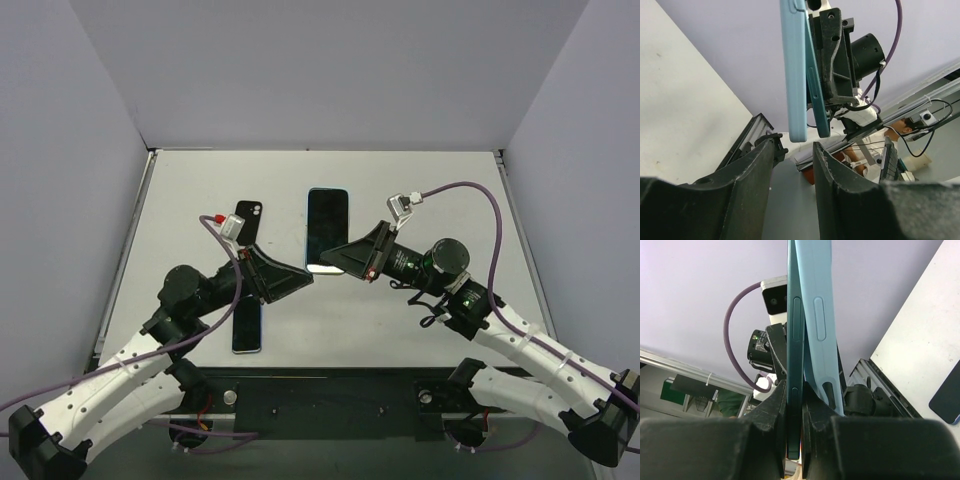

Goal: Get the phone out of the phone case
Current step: Remove the phone case from the phone.

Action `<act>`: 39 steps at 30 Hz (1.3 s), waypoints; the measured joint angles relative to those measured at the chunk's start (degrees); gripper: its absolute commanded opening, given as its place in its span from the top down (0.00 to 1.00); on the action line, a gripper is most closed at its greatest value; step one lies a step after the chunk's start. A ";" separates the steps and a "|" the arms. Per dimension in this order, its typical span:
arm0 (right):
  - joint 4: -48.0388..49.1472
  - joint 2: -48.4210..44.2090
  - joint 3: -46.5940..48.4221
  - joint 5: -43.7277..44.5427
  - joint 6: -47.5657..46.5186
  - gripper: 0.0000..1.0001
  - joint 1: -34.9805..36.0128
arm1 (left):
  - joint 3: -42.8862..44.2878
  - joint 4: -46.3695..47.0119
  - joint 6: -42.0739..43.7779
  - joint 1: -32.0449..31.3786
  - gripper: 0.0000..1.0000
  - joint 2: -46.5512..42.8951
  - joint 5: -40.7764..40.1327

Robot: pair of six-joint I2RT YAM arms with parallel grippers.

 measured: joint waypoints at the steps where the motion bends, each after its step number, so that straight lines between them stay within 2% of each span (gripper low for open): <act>1: 0.15 0.00 -0.22 0.00 0.31 1.00 -0.02 | 0.00 -0.09 0.17 -0.20 0.53 0.00 -0.09; 3: 0.20 0.00 -0.39 0.00 0.81 1.00 -0.02 | 0.00 -0.07 0.39 -0.24 0.49 -0.33 -0.26; 8: 1.57 -0.09 -1.09 -0.13 1.88 1.00 -0.02 | 0.00 -0.13 0.66 -0.24 0.48 -1.46 -2.12; 16: 4.70 -0.07 -1.95 -0.35 3.82 1.00 -0.33 | 3.10 -0.96 1.70 -0.28 0.64 2.75 -3.10; 18: 4.94 -0.07 -2.29 -0.35 4.00 1.00 -0.35 | 4.13 -1.29 1.86 -0.33 0.70 3.96 -3.41; 20: 5.03 -0.07 -2.62 -0.37 4.00 1.00 -0.35 | 4.68 -1.51 1.92 -0.35 0.83 4.52 -4.13; 21: 5.09 -0.07 -2.84 -0.33 3.98 1.00 -0.35 | 4.92 -1.75 2.12 -0.44 1.00 4.63 -4.72; 25: 4.28 -0.15 -3.19 0.81 2.95 1.00 -0.39 | 6.67 -7.87 3.52 -0.72 1.00 4.96 -8.83; 28: -0.28 -1.44 -3.76 1.90 0.35 1.00 -0.28 | 9.81 -17.70 5.01 -0.79 1.00 5.73 -15.91; 31: -6.19 -3.72 -4.63 1.99 -2.99 1.00 1.49 | 11.26 -23.19 7.08 3.67 1.00 8.59 -21.73; 35: -11.19 -6.67 -7.06 1.77 -6.10 1.00 3.17 | 11.28 -24.00 8.96 13.22 1.00 17.51 -20.37; 39: -20.02 -9.70 -7.58 3.72 -10.19 1.00 3.04 | 11.43 -22.80 12.57 16.15 1.00 29.86 -16.35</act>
